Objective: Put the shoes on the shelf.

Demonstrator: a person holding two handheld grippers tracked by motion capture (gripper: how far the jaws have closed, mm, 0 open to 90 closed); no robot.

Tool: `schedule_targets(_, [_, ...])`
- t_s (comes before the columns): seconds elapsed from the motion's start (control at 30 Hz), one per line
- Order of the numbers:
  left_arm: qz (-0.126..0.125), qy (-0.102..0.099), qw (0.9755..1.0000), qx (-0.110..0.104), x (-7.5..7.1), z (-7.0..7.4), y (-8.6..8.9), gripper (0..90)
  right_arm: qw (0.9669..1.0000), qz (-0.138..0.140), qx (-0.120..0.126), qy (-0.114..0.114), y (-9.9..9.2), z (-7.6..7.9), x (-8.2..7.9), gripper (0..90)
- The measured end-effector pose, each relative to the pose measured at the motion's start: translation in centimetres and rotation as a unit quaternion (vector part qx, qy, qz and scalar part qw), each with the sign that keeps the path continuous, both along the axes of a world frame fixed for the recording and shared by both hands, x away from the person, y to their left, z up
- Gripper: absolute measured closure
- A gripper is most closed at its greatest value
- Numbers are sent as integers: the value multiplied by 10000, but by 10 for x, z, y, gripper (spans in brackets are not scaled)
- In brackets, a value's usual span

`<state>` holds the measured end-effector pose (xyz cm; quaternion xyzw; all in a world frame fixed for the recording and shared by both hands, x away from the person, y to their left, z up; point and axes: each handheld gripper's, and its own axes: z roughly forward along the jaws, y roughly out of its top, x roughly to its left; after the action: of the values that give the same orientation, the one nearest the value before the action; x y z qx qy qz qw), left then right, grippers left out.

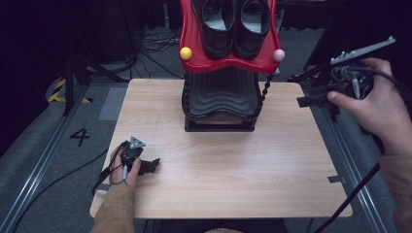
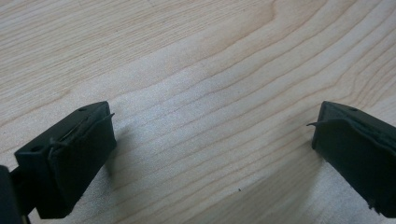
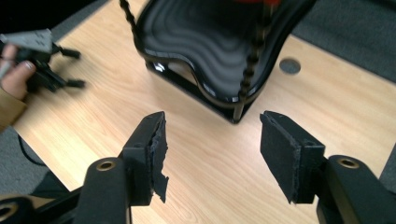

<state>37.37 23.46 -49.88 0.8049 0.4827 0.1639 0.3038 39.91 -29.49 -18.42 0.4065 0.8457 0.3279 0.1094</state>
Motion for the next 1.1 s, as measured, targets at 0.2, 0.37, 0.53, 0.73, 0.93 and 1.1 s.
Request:
schedule_targets(0.2, [1, -1, 10000, -1, 0, 0, 0, 0, 9996, 47, -138, 230, -7, -56, -1, 405])
schedule_targets(0.37, [-4, -12, 10000, -1, 0, 0, 0, 0, 9988, 195, -205, 398, -4, -97, -2, 394])
schedule_targets(0.53, [-4, -11, 10000, -1, 0, 0, 0, 0, 9982, 304, -222, 466, 0, -131, -3, 384])
schedule_targets(0.73, [3, 0, 10000, 3, 0, 0, 0, 0, 9976, 316, -174, 593, 1, -177, 0, 375])
schedule_targets(0.93, [4, 2, 10000, 5, 0, 0, 0, 0, 9981, 306, -147, 518, -1, -222, 6, 368])
schedule_targets(1.1, [2, -3, 10000, -1, 0, 0, 0, 0, 9989, 269, -36, 389, -6, -251, 11, 368])
